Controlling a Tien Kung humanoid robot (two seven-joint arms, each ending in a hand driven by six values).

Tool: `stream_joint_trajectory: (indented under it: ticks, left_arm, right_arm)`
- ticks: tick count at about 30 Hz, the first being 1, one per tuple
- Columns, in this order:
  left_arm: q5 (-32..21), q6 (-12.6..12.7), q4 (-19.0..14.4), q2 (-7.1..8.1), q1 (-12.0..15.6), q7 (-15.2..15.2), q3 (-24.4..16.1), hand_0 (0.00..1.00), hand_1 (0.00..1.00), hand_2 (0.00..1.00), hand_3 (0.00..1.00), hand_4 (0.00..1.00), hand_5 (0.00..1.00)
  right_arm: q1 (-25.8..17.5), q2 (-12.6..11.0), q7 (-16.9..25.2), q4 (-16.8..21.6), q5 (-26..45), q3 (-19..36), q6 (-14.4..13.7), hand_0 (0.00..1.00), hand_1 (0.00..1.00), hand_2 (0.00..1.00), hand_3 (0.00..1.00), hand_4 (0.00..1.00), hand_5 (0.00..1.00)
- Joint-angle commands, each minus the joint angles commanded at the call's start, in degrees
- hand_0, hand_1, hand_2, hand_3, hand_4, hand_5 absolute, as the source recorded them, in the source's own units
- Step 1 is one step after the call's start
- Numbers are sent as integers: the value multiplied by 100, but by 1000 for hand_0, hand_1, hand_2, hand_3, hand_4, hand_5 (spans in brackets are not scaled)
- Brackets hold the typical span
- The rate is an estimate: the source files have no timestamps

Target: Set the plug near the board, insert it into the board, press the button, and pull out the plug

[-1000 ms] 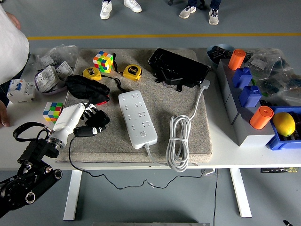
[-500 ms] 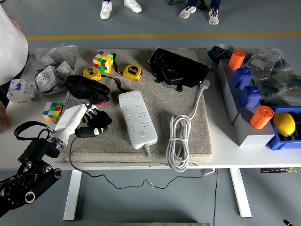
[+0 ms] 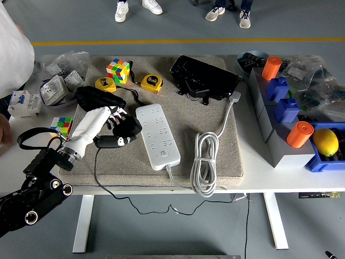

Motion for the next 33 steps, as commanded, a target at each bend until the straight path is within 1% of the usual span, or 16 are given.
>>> stream_joint_trajectory:
  ticks: [4,7,9,13,22,27,33]
  left_arm:
    - [-107,-56,46,22,-244,-5,277,283,379,362,529,763,19]
    - [-128,-78,86,9,-443,18,541,283,382,366,530,770,17]
    - [-89,-96,142,-26,-553,64,697,283,382,366,530,770,17]
    - [-3,-110,263,-112,-698,176,880,283,383,366,531,773,18]
    - [56,-128,595,-339,-816,297,959,283,382,368,532,773,19]
    - [84,-134,712,-387,-825,358,961,282,382,367,532,777,24]
    - [86,-139,776,-389,-847,380,949,282,383,369,532,778,23]
  right_arm:
    - [8,-1,4,1,12,-24,7,605,637,657,555,998,471]
    - [13,0,6,0,24,-43,11,605,637,657,555,998,470]
    - [16,-5,7,1,30,-54,13,605,637,657,555,998,470]
    - [28,-22,11,7,34,-64,14,605,637,657,555,998,470]
    - [23,-37,13,11,38,-80,18,605,637,657,556,998,470]
    - [20,-47,12,33,23,-88,18,605,637,657,556,998,470]
    - [21,-53,12,46,8,-81,17,605,637,657,556,998,470]
